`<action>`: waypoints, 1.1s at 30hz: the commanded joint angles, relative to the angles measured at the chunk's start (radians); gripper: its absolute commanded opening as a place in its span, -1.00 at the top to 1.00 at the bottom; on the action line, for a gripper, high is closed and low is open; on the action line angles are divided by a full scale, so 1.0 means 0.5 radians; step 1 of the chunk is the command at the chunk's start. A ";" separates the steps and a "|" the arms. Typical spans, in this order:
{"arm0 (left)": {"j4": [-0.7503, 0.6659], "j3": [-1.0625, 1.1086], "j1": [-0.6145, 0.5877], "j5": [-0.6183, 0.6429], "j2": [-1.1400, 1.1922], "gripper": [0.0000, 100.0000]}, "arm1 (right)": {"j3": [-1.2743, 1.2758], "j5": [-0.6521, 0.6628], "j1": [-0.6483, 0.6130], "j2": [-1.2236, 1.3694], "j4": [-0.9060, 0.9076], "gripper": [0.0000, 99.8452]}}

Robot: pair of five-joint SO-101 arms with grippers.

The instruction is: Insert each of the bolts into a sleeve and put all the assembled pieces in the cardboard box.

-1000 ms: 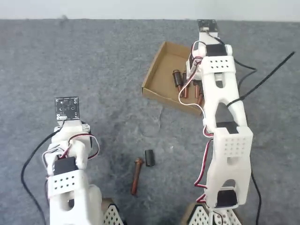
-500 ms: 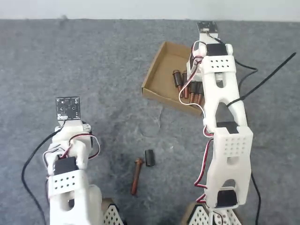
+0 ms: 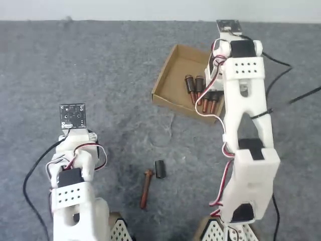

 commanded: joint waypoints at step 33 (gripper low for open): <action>0.003 -0.057 -0.006 -0.015 0.009 0.97 | 2.041 -0.236 -1.269 -1.293 -0.557 0.99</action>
